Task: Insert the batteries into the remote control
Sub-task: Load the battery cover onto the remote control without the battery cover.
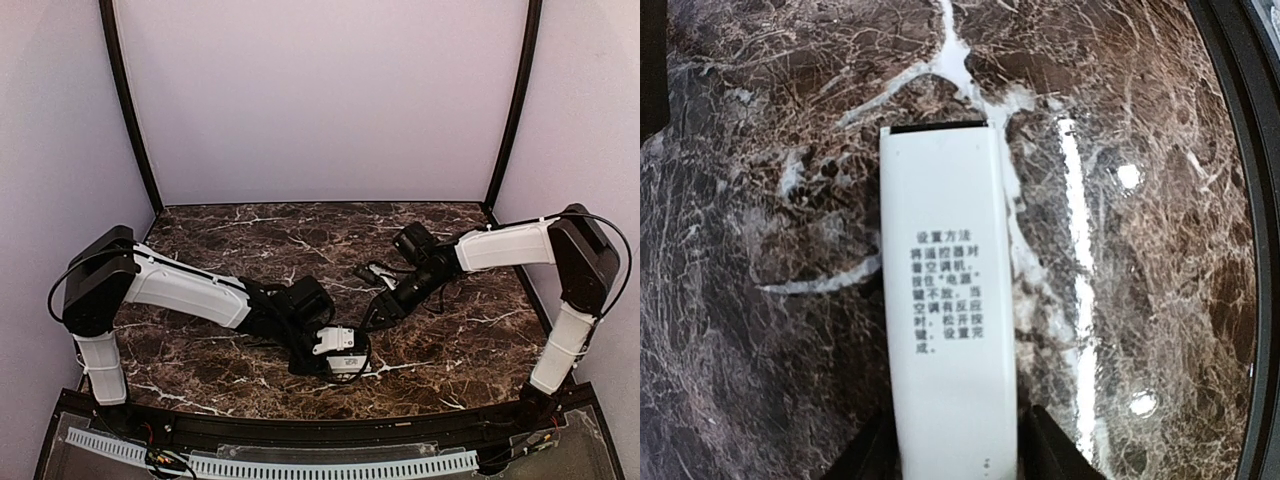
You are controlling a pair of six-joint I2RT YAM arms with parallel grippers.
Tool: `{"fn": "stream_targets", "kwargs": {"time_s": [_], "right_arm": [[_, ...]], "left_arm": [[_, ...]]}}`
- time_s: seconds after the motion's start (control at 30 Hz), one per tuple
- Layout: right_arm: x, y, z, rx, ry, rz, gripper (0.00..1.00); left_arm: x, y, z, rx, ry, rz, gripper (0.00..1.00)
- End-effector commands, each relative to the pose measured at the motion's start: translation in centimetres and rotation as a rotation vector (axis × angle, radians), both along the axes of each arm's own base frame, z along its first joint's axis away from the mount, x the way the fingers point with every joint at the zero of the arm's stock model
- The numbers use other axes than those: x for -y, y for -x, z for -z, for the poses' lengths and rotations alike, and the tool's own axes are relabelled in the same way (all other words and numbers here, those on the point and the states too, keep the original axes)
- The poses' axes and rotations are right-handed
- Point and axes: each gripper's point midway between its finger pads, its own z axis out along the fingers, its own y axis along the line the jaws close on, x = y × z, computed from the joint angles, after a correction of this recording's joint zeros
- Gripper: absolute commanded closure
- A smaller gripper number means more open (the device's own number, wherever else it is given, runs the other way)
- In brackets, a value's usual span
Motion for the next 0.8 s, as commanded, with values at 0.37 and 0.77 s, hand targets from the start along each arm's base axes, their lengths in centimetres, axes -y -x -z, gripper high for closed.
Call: {"fn": "stream_targets", "kwargs": {"time_s": [0.37,0.77], "right_arm": [[0.0,0.0,-2.1,0.097,-0.023,0.009,0.33],[-4.0,3.2,-5.1,0.287,-0.048,-0.091,0.55]], "left_arm": [[-1.9,0.0,-2.7,0.009,0.003,-0.101,0.41],[-11.2,-4.7,-10.6,0.084,0.425,-0.838,0.47]]}}
